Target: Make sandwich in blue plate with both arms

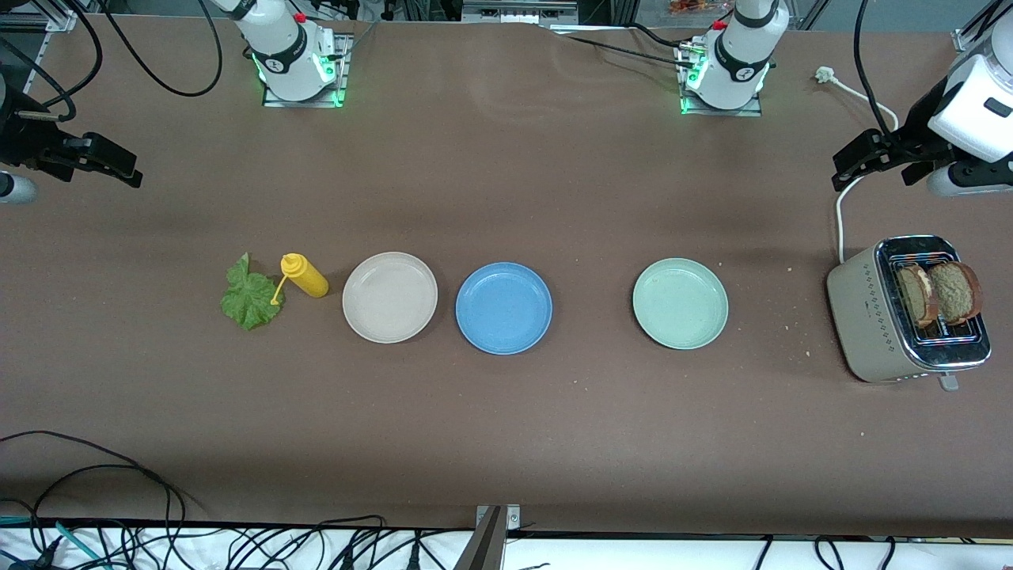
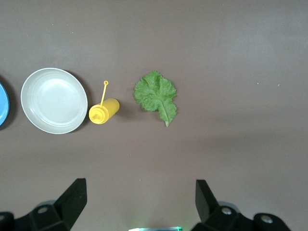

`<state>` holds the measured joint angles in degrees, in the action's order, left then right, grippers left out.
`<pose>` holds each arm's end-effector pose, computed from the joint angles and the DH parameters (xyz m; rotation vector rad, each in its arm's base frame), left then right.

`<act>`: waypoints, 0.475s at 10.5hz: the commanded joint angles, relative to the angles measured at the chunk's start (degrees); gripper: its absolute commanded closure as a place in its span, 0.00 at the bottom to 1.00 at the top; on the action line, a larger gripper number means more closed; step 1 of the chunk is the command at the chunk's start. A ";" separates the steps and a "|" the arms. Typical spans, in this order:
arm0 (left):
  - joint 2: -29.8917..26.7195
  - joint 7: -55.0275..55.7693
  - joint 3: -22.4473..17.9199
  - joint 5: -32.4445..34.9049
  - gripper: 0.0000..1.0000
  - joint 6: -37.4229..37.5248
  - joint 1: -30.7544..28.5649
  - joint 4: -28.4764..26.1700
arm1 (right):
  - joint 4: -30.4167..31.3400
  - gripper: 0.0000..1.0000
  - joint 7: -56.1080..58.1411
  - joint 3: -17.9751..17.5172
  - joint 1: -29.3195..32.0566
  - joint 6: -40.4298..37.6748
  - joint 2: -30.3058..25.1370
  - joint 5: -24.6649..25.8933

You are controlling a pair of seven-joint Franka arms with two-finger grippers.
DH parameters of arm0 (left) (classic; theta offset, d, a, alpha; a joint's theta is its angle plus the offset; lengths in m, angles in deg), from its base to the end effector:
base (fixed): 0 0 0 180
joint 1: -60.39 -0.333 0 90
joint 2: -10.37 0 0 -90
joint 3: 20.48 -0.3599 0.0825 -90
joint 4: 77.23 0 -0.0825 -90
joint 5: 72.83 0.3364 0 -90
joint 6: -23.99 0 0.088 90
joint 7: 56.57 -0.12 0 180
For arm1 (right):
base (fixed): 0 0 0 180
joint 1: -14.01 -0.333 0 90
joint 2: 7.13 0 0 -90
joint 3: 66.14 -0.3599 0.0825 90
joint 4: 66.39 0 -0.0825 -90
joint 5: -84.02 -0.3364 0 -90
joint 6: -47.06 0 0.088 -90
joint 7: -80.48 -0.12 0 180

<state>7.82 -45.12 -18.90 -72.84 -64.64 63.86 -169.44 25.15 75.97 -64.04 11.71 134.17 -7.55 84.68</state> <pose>0.4862 -0.0434 0.6591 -3.1330 -0.1752 0.0277 0.4972 0.0002 0.6435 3.1234 -0.1178 -0.1086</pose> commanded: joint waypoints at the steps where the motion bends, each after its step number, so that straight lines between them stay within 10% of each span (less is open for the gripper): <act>1: 0.26 -0.73 0.27 0.90 0.00 1.18 0.65 1.24 | -0.22 0.00 -0.51 -0.34 0.11 -0.72 -0.28 0.66; 5: 0.26 -0.74 0.18 0.90 0.00 1.09 0.39 1.24 | -0.31 0.00 -0.50 -0.34 0.11 -0.63 -0.28 0.75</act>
<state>7.83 -45.12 -18.75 -72.84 -64.64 64.23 -169.44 25.15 75.97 -64.09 11.70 134.17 -7.55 84.69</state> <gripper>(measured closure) 0.000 0.000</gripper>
